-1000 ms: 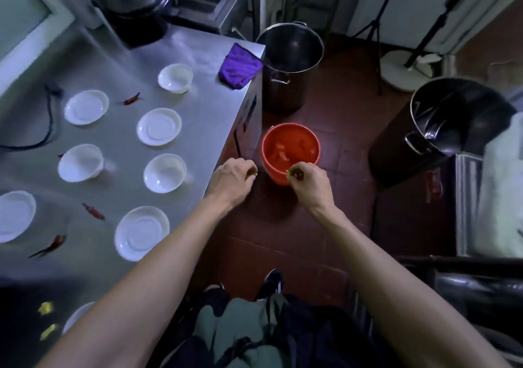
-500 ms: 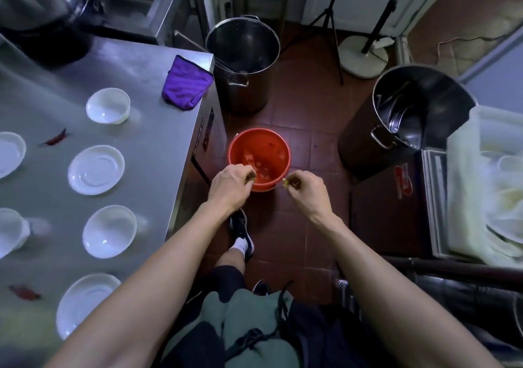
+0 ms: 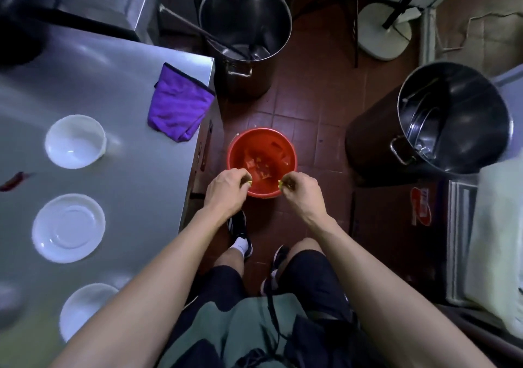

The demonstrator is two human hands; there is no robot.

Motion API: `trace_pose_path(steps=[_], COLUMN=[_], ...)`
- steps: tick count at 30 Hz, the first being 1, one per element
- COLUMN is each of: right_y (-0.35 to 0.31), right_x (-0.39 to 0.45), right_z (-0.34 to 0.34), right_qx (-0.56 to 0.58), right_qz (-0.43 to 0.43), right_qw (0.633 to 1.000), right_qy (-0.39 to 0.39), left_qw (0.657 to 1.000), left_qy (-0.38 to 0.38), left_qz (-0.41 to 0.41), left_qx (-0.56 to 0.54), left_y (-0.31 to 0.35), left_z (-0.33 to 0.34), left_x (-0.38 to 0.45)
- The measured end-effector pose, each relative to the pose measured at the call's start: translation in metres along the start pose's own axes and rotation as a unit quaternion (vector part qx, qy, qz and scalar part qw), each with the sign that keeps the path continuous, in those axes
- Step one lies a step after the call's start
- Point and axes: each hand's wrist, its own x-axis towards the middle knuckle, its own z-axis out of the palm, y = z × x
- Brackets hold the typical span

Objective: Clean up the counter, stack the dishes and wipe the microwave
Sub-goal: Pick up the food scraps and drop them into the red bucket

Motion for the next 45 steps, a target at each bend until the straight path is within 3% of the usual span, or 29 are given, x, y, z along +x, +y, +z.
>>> trace_pose_path(steps=[17,30,36,45], right_y=[0.087,0.180,0.207,0.225], right_x=[0.128,0.219,0.251,0.265], right_z=[0.036,0.133,0.181,0.219], right_qx=[0.020,0.038,0.052,0.051], right_qz=[0.049,0.069,0.083,0.108], right_qw=[0.996,0.993,0.990,0.986], right_qy=[-0.068,-0.088,-0.098,-0.118], left_qw=[0.995,0.995,0.991,0.987], left_qy=[-0.040,-0.070,-0.058,-0.075], left_qz=[-0.085,-0.075,-0.116,-0.143], left_qx=[-0.020,-0.001,-0.029,-0.021], left_y=[0.001,-0.062,-0.095,-0.129], left_z=[0.083,0.200,0.249,0.282], left_x=[0.108,0.220,0.263,0.268])
